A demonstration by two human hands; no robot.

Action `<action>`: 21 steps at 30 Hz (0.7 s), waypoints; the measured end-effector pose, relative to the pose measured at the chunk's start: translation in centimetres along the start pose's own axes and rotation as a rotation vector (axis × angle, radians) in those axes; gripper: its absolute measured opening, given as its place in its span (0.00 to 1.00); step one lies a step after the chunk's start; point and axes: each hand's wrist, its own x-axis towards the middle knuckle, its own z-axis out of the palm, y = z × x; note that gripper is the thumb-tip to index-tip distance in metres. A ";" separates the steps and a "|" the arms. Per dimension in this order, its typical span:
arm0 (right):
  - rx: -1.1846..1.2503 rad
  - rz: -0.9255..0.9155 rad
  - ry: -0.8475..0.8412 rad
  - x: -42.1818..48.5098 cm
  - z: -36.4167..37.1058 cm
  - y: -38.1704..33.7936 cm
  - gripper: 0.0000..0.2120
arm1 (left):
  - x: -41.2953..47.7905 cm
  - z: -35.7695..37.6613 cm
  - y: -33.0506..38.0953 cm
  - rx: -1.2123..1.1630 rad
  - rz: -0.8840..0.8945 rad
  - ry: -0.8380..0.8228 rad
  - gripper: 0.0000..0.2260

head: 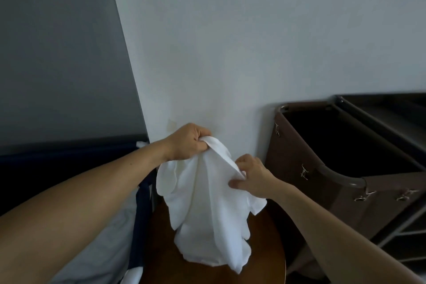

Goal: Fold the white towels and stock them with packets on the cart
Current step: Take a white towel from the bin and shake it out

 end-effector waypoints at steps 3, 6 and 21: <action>0.235 -0.063 0.108 0.1 -0.1 -0.5 0.20 | -0.1 -0.5 0.2 -0.010 0.029 0.042 0.07; 0.291 -0.079 0.083 0.3 -0.2 -1.4 0.19 | 0.1 -0.5 0.5 0.023 0.066 0.075 0.12; 0.063 0.025 0.201 0.3 -3.1 -1.2 0.07 | -0.8 -0.4 -4.3 0.688 -0.365 -0.438 0.13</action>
